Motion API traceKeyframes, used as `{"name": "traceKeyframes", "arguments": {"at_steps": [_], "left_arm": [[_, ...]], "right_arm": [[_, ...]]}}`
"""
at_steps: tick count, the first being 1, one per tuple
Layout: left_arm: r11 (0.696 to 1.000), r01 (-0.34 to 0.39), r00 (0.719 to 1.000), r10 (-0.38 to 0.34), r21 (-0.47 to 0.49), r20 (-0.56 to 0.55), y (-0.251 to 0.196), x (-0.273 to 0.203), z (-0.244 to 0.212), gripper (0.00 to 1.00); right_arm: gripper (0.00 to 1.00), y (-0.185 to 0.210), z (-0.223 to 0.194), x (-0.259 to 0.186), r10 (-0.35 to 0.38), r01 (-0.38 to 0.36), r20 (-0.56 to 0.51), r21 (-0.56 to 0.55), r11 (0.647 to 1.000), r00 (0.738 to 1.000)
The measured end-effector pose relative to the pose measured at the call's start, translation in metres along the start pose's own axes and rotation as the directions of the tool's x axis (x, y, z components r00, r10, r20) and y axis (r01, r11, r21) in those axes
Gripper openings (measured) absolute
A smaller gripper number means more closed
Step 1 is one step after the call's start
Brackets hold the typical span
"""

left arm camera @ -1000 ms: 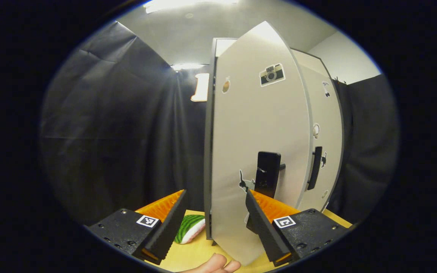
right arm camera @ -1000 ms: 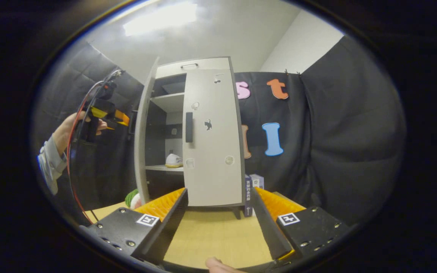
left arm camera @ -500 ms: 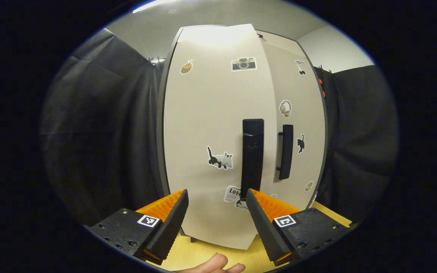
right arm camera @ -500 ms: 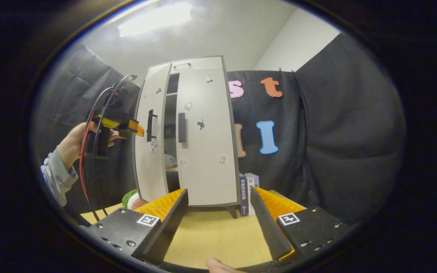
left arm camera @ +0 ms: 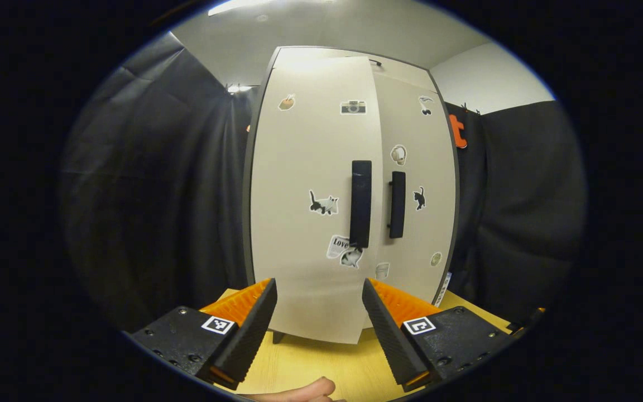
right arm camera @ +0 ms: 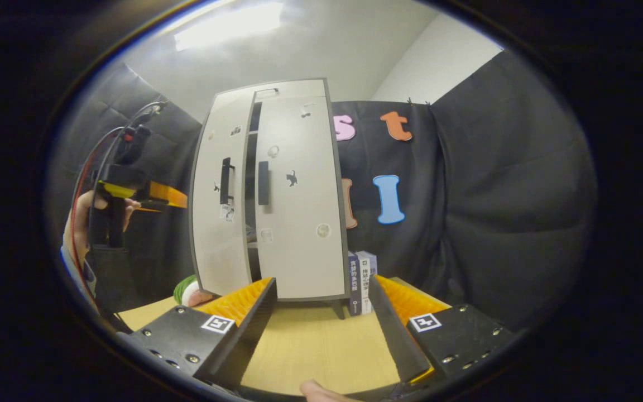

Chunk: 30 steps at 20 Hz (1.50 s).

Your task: Grab one shoe with the right hand and put it into the shoe cabinet, grab the other shoe with the left hand and put it into the shoe cabinet; then close the right door with the right hand and the left door with the left hand.

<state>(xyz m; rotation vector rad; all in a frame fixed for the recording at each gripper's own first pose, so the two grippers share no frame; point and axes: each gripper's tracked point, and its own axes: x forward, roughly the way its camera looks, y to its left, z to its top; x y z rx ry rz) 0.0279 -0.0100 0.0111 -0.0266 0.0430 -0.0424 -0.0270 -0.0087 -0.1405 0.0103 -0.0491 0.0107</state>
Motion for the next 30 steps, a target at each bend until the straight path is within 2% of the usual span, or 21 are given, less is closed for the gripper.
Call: {"name": "traceKeyframes", "arguments": {"at_steps": [3,4,5,7,9,12,17,19,22,25,28,30], "left_arm": [[1.0,-0.016,0.999,0.017,-0.023,0.045,0.017,-0.037,-0.014,0.96],[0.999,-0.022,0.999,0.024,-0.029,0.043,0.024,-0.052,-0.025,0.94],[0.999,-0.039,0.999,0.04,-0.033,0.035,0.032,-0.063,-0.035,0.97],[0.997,-0.062,0.998,0.063,-0.038,0.024,0.044,-0.081,-0.054,0.94],[0.996,-0.079,0.997,0.08,-0.026,0.007,0.052,-0.089,-0.063,0.96],[0.996,-0.085,0.996,0.086,-0.022,0.029,0.059,-0.1,-0.057,0.96],[0.998,-0.064,0.994,0.064,0.002,0.094,0.048,-0.12,-0.031,0.96],[0.999,-0.053,0.992,0.053,0.0,0.111,0.041,-0.136,-0.022,0.94],[0.999,-0.043,0.989,0.045,-0.021,0.142,0.034,-0.151,-0.014,0.96],[0.998,-0.051,0.989,0.056,-0.04,0.135,0.027,-0.145,-0.016,0.96],[0.996,-0.05,0.996,0.055,-0.071,0.074,0.017,-0.131,-0.031,0.93],[0.997,-0.049,0.998,0.051,-0.064,0.033,0.008,-0.127,-0.039,0.96]], "right_arm": [[0.98,-0.001,-0.007,0.008,-0.022,0.023,-0.007,0.017,1.0,1.0],[0.98,-0.001,-0.009,0.01,-0.034,0.034,-0.016,0.019,0.999,0.999],[0.98,0.003,-0.011,0.013,-0.036,0.037,-0.025,0.015,0.999,0.999],[0.98,0.02,-0.007,0.015,-0.006,0.006,-0.03,-0.005,1.0,1.0],[0.98,0.038,0.003,0.015,0.034,-0.034,-0.02,-0.021,0.999,0.999],[0.98,0.06,0.023,0.013,0.068,-0.068,-0.001,-0.003,0.998,0.998],[0.98,0.064,0.049,0.008,0.016,-0.016,0.009,-0.05,0.999,1.0],[0.98,0.07,0.054,0.004,0.024,-0.023,0.025,-0.054,0.998,0.999],[0.98,0.074,0.057,0.001,0.05,-0.048,0.04,-0.047,0.998,0.998],[0.98,0.069,0.063,0.001,0.05,-0.047,0.065,-0.044,0.998,0.997],[0.98,0.058,0.066,-0.003,0.028,-0.025,0.089,-0.034,0.999,0.996],[0.98,0.057,0.068,-0.003,0.04,-0.036,0.085,-0.043,0.998,0.996]]}}
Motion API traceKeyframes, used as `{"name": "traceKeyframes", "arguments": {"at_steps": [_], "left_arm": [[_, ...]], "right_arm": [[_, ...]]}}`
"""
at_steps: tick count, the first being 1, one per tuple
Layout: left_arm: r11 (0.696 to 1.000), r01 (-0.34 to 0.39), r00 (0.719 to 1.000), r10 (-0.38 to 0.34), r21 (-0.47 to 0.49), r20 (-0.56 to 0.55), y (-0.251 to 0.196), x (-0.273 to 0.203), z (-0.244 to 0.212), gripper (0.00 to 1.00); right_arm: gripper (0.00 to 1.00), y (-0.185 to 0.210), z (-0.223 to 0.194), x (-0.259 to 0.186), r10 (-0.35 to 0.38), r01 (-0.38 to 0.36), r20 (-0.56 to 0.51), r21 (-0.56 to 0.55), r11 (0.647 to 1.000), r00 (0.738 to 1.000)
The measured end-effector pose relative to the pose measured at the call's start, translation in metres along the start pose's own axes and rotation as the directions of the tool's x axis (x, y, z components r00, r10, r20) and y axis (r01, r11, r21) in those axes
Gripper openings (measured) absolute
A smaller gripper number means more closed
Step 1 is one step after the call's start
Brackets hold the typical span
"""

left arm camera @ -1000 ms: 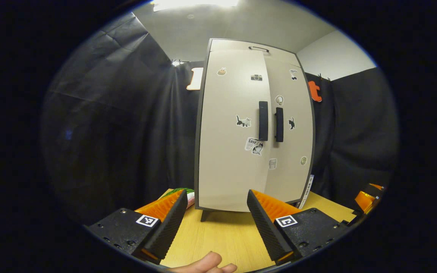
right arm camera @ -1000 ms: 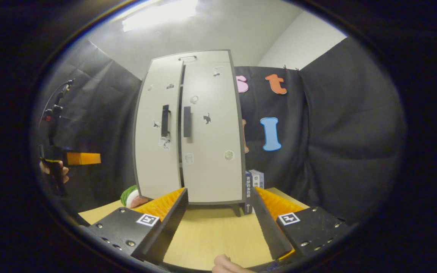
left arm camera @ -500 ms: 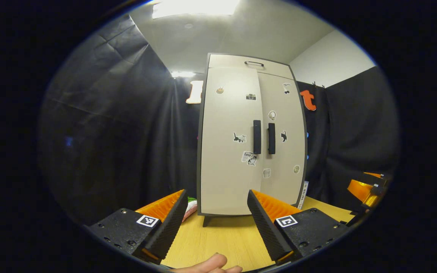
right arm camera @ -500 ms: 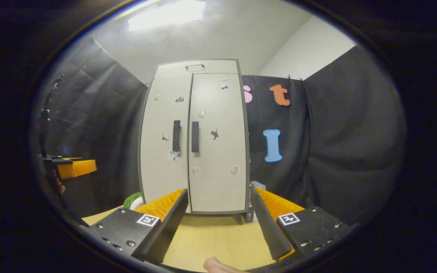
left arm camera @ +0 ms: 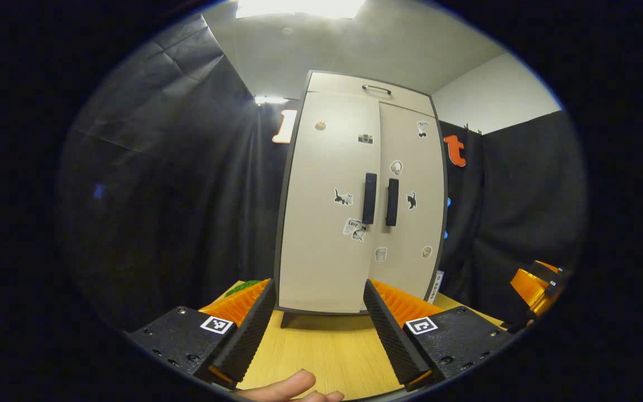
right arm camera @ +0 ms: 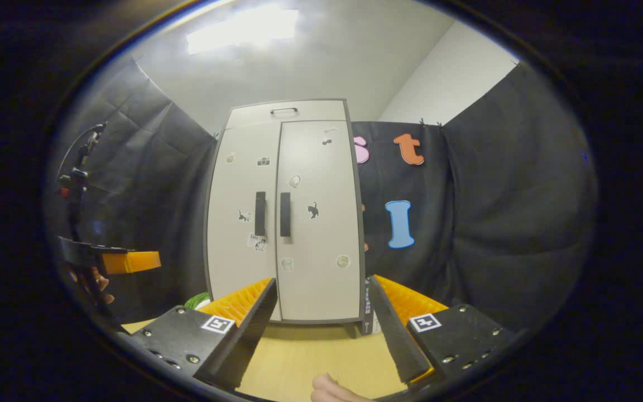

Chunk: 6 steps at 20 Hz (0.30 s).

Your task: Grab one shoe with the right hand and put it into the shoe cabinet, grab the other shoe with the left hand and put it into the shoe cabinet; then close the right door with the right hand and the left door with the left hand.

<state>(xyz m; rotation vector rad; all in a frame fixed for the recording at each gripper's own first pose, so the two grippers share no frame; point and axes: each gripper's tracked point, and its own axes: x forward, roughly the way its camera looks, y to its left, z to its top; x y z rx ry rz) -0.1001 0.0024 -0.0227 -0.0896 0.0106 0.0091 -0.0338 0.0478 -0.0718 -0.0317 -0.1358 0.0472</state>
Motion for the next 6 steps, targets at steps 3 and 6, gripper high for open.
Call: {"name": "traceKeyframes", "arguments": {"at_steps": [3,6], "left_arm": [[0.996,0.05,0.998,-0.053,0.068,0.038,-0.023,-0.008,0.009,0.97],[0.989,0.107,0.991,-0.114,0.1,0.068,-0.046,-0.019,0.017,0.94]], "right_arm": [[0.98,-0.005,0.002,-0.003,0.022,-0.022,-0.002,0.032,0.999,1.0],[0.98,-0.01,0.011,-0.006,0.045,-0.049,0.034,0.131,0.99,0.998]]}}
